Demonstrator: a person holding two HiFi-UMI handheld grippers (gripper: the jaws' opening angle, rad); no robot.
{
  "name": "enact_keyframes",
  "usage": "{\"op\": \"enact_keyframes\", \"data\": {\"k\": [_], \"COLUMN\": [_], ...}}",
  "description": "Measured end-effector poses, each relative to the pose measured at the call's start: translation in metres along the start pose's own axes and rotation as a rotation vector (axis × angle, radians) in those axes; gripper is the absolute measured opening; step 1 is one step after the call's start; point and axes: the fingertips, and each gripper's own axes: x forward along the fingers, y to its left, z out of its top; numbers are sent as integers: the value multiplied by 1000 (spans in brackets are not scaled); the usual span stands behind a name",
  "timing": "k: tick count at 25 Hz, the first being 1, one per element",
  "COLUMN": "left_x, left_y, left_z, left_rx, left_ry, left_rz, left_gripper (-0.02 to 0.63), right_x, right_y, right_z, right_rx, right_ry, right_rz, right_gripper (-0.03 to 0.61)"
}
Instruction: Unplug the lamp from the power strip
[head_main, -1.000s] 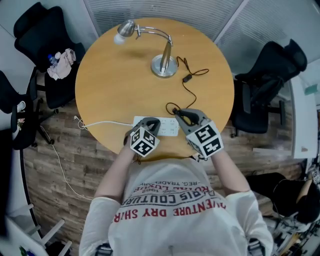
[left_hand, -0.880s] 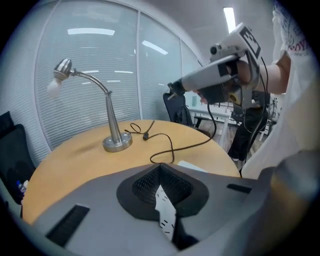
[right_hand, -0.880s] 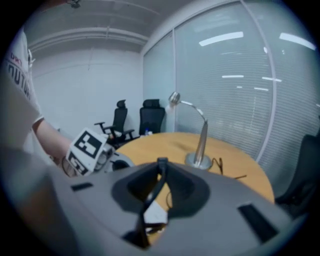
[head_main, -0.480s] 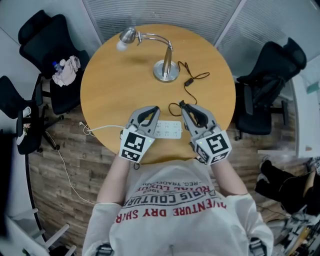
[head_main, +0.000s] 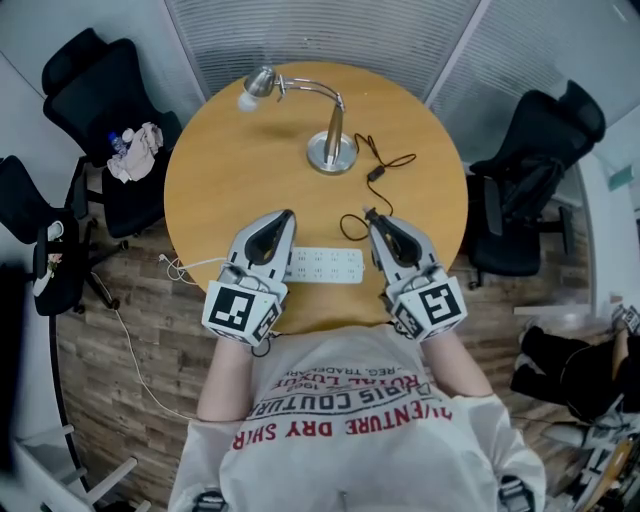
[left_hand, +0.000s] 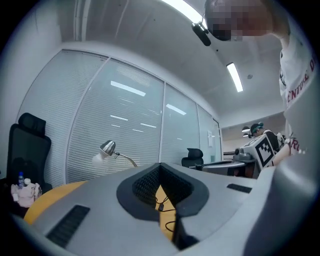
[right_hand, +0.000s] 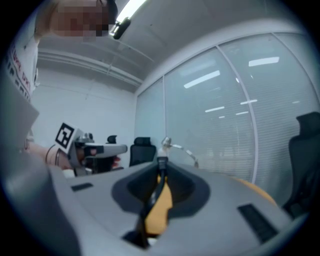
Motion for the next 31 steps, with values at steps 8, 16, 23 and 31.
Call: {"op": "enact_keyframes", "data": {"k": [8, 16, 23, 31], "left_x": [-8, -8, -5, -2], "left_y": [0, -1, 2, 7], "left_z": [4, 0, -4, -12], "left_rx": [-17, -17, -16, -9], "left_ry": [-21, 1, 19, 36], "left_rz": [6, 9, 13, 12], "left_gripper": [28, 28, 28, 28], "right_x": [-2, 0, 5, 12], "right_y": [4, 7, 6, 7], "right_z": [-1, -6, -6, -13], "right_rx": [-11, -3, -15, -16], "right_ry": [9, 24, 32, 43], "right_rz": [-1, 7, 11, 16], "right_gripper": [72, 72, 72, 72]}}
